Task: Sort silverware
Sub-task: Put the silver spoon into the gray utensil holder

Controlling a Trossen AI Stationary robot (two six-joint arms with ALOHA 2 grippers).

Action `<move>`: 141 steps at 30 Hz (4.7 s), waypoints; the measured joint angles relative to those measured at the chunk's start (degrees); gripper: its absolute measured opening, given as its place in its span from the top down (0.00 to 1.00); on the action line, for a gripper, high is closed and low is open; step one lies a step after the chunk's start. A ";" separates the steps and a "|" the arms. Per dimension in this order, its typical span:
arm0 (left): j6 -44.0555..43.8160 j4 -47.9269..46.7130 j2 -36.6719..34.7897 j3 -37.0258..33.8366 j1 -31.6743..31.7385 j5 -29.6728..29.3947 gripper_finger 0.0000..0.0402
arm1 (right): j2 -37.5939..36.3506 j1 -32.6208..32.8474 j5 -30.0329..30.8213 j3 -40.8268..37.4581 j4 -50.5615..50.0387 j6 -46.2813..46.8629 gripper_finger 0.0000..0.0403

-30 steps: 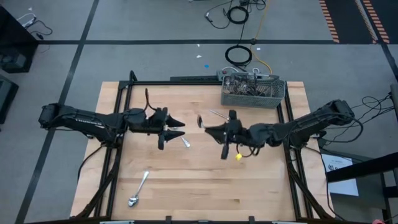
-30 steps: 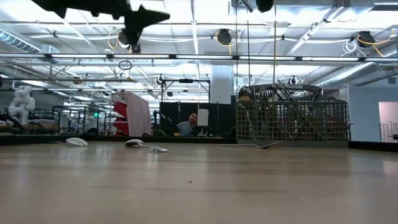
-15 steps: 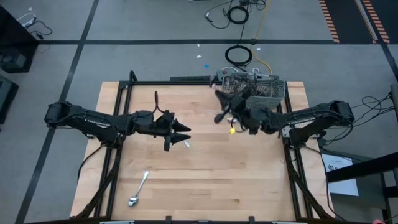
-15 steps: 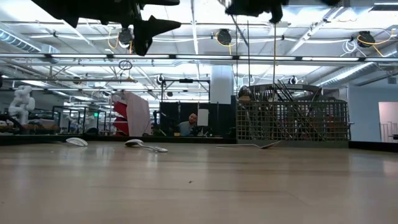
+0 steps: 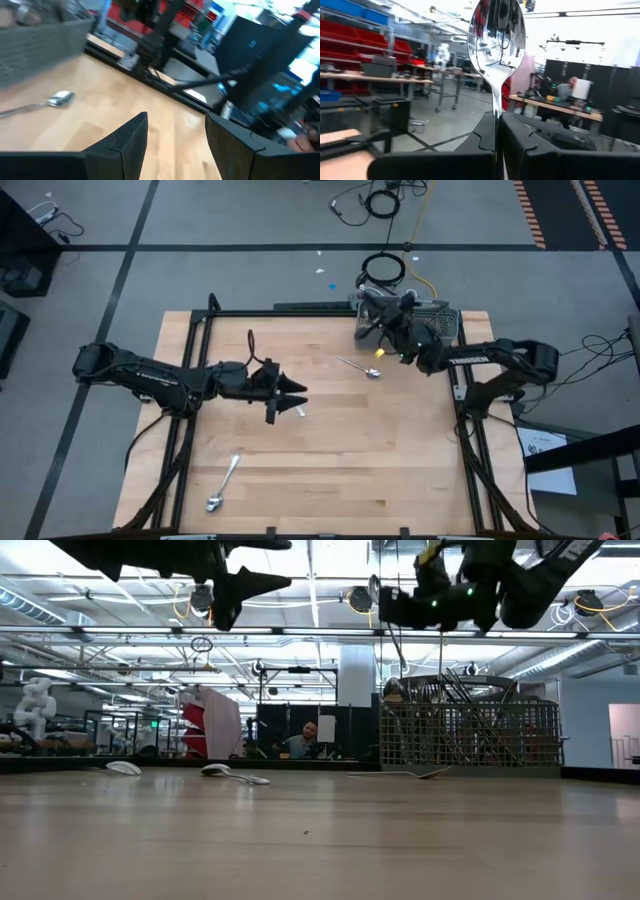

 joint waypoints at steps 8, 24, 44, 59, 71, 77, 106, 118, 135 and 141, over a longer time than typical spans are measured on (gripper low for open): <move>-1.48 0.13 0.00 0.00 0.10 -6.43 0.49 | 8.60 -7.19 -1.48 0.00 5.85 6.00 1.00; -2.99 -1.18 -0.02 -0.02 0.05 -10.81 0.49 | 13.82 -5.90 -1.06 -0.02 7.46 2.99 0.99; -3.02 -1.63 -0.02 -0.04 0.05 -10.84 0.49 | 13.43 -5.22 5.09 -0.04 6.25 3.27 0.74; -2.97 -1.62 -0.02 -0.04 -0.48 -11.10 0.49 | 4.45 1.85 -7.47 -0.04 4.09 9.68 0.72; 0.57 -9.86 -2.09 1.15 -0.48 -5.56 0.49 | 4.38 11.90 -36.07 -0.04 -13.51 21.53 0.72; 0.08 -36.30 -4.53 3.84 -1.96 -4.91 0.49 | 4.38 16.99 -35.08 -0.02 -21.01 17.85 0.72; -85.39 -51.63 19.44 8.00 -50.29 1.32 0.49 | 4.40 17.76 -27.83 0.04 -28.57 19.42 0.72; -81.54 -75.70 24.02 21.31 -50.58 -1.36 0.49 | 4.42 17.10 -27.92 0.07 -31.77 19.20 0.72; -79.29 -67.38 32.01 18.78 -50.52 3.22 0.49 | 4.42 16.82 -27.94 0.07 -32.35 22.83 0.72; -78.93 -66.71 32.42 18.73 -50.51 3.01 0.55 | 4.42 16.82 -27.94 0.07 -32.37 23.13 0.72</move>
